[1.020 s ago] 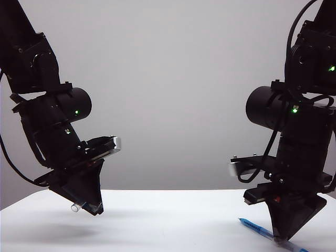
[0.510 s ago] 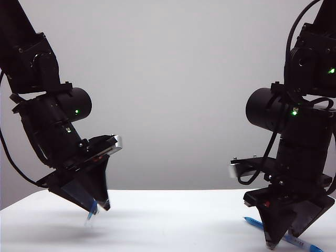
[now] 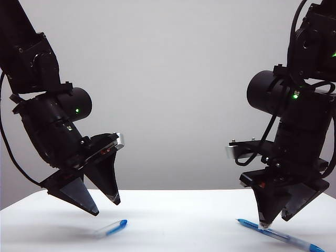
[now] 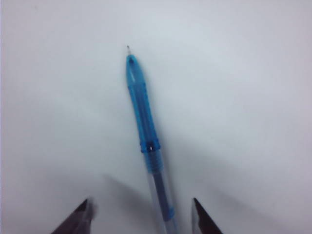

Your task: Pick up the pen and remove the cap.

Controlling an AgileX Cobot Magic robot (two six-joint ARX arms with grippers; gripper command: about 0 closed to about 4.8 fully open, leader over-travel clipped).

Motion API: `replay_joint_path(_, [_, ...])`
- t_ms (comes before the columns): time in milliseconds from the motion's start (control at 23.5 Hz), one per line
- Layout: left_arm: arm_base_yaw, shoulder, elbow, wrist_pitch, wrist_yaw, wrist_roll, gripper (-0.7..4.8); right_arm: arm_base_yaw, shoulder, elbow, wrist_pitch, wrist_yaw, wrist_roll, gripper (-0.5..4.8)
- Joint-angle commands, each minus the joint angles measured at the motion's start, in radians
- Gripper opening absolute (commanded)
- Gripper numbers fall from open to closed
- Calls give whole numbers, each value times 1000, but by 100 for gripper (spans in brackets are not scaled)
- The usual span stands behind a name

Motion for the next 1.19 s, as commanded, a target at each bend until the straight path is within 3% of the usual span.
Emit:
replay_joint_path(43, [1,-9,9,10,15,-6,280,0,-7,2,-2,-3,1,275])
replay_joint_path(298, [1,-54,102,-52,5,-6,282,0,-83,6,-3,-11,8,275])
replay_joint_path(425, [1,-108,160,-142,-84,-2,282,0,-165,28,-58,-10,8,263])
replay_joint_path(510, [1,-172,176,-243,-180,43,266,0,-244,43,-138,-10,8,252])
replay_joint_path(553, [1,-223,176,-342,-225,93,202,0,-304,43,-205,-11,8,178])
replay_joint_path(638, [1,-293,176,-513,-248,159,107,0,-382,43,-336,-28,8,114])
replay_joint_path(765, [1,-398,175,-654,-268,181,101,0,-489,42,-450,-32,15,80])
replay_joint_path(850, [1,-514,175,-679,-259,172,63,0,-591,41,-474,-39,60,66])
replay_joint_path(935, [2,-627,175,-694,-265,153,59,0,-701,40,-495,-43,96,66])
replay_joint_path(1063, [2,-818,172,-690,-375,119,60,0,-927,-7,-478,-35,174,61])
replay_joint_path(1190, [2,-993,111,-646,-418,83,60,0,-1153,-88,-444,40,231,61])
